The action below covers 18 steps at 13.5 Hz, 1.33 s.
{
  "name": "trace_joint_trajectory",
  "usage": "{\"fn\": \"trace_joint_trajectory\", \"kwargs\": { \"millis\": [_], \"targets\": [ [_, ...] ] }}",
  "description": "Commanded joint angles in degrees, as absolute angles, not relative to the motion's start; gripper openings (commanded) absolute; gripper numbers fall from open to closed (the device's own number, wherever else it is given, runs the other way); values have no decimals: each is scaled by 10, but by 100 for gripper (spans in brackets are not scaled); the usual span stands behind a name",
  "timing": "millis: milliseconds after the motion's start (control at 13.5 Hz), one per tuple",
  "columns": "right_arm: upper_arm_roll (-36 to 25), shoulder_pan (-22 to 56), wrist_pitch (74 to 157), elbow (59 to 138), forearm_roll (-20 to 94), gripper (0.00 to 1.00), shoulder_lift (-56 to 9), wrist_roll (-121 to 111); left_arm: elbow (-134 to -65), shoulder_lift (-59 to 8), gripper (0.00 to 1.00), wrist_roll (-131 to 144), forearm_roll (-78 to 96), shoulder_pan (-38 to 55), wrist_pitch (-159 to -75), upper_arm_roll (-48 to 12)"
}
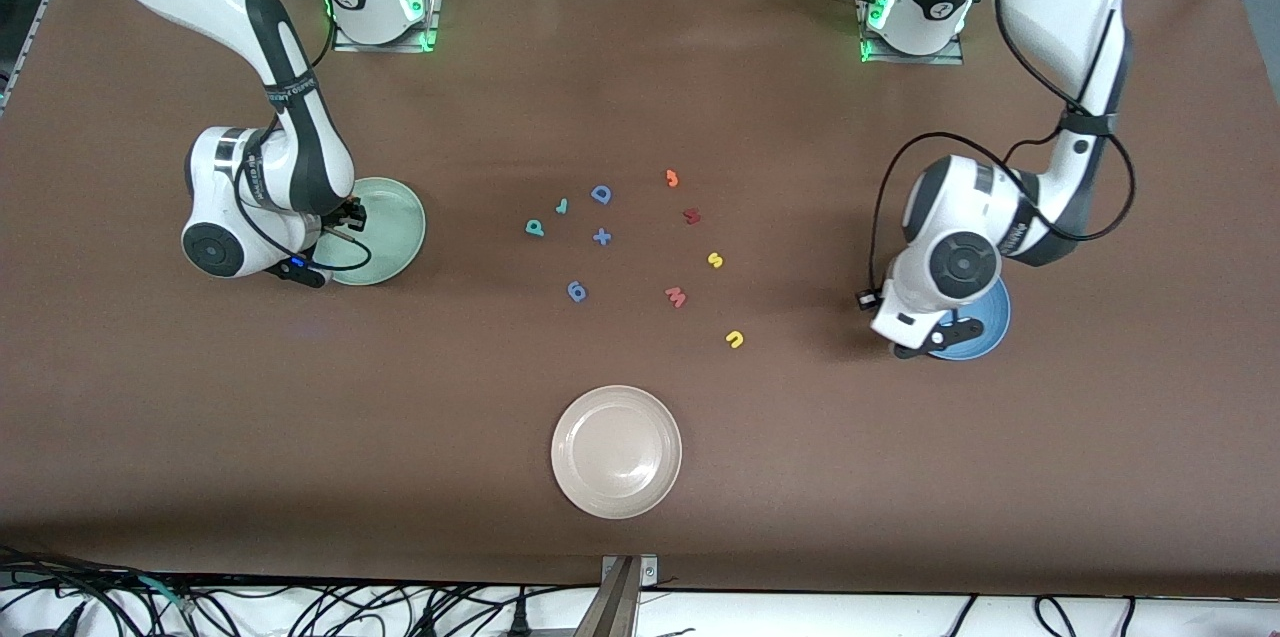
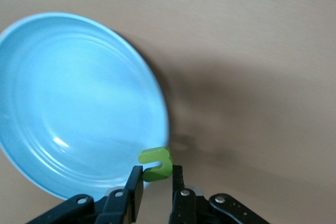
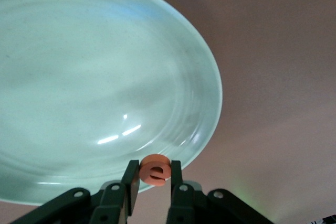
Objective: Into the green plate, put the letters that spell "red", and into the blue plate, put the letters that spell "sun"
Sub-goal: 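Drop the e on the green plate while the left gripper drops u on blue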
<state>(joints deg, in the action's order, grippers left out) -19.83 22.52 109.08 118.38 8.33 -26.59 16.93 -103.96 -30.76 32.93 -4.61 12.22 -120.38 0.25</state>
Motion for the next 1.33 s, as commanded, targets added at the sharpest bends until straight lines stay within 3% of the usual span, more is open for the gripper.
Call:
{"fn": "trace_joint_trajectory", "kwargs": {
  "millis": [0,74,148,222,297,371,445,519,964,1261],
  "targets": [
    [-196,223,1097,1188,85,22,-274,159,-1014,-318,22,308,-61,100,-1182,-3],
    [-196,223,1097,1188,85,23,-275,159,-1013,-319,22,307,-65,91,-1180,-3],
    [-195,223,1096,1188,85,36,-275,160,-1013,-320,24,307,-66,87,-1180,-3],
    [-195,223,1097,1188,85,66,-275,160,-1013,-322,32,307,-67,86,-1180,-2],
    [-195,223,1097,1188,86,76,-275,160,-1013,-325,48,307,-75,84,-1180,-2],
    [-195,223,1097,1187,86,78,-273,160,-1013,-328,51,307,-91,83,-1180,-2],
    [-194,223,1096,1184,86,79,-269,160,-1013,-332,87,306,-111,80,-1180,-2],
    [-192,227,1092,1180,86,80,-262,167,-1013,-334,100,308,-127,81,-1180,-2],
    [-145,231,1071,1139,115,82,-226,241,-955,-344,100,365,-35,128,-1182,-21],
    [-73,232,1091,1104,119,82,-228,396,-843,-429,100,516,7,191,-1186,-22]
  ]
}}
